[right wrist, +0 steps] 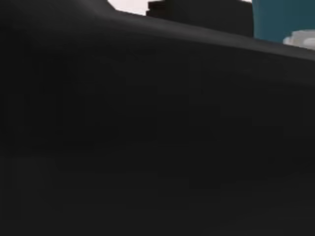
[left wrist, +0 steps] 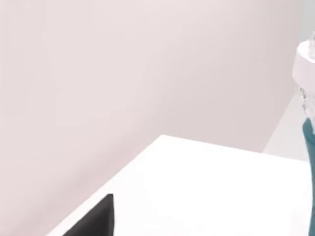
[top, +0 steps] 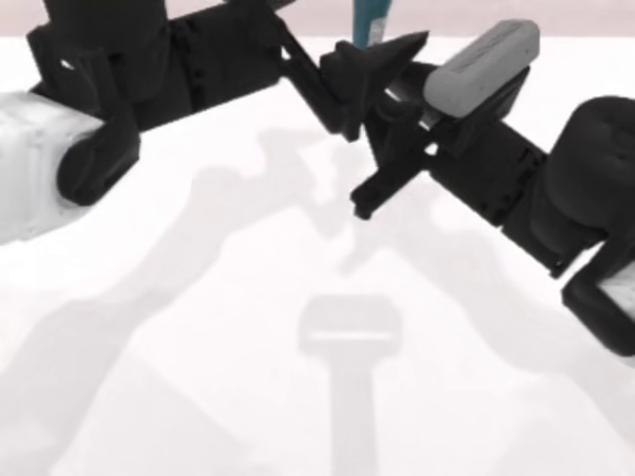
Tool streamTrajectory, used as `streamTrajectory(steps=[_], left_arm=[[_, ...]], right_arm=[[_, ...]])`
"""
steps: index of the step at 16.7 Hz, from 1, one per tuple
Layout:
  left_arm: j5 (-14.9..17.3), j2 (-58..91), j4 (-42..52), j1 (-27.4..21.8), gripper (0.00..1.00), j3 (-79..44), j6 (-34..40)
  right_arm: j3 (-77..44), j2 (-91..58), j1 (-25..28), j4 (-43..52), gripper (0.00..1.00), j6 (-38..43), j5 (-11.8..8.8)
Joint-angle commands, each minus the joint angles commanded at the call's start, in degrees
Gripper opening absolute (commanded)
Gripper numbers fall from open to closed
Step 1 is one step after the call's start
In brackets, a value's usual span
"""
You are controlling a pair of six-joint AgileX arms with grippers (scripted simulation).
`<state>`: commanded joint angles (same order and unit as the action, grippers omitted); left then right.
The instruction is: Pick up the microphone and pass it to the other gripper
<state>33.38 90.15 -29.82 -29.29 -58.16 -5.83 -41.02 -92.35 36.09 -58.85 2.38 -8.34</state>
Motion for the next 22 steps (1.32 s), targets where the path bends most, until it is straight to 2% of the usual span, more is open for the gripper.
streamTrajectory(steps=[4, 17, 22], left_arm=[[-0.12, 0.16, -0.03, -0.12, 1.0, -0.13, 0.01], [-0.12, 0.16, -0.03, -0.12, 0.02, -0.13, 0.01], [-0.12, 0.16, -0.03, -0.12, 0.0, -0.13, 0.01]], right_arm=[[0.0, 0.0, 0.0, 0.0, 0.0, 0.0, 0.0], [0.0, 0.0, 0.0, 0.0, 0.0, 0.0, 0.0], [0.0, 0.0, 0.0, 0.0, 0.0, 0.0, 0.0]])
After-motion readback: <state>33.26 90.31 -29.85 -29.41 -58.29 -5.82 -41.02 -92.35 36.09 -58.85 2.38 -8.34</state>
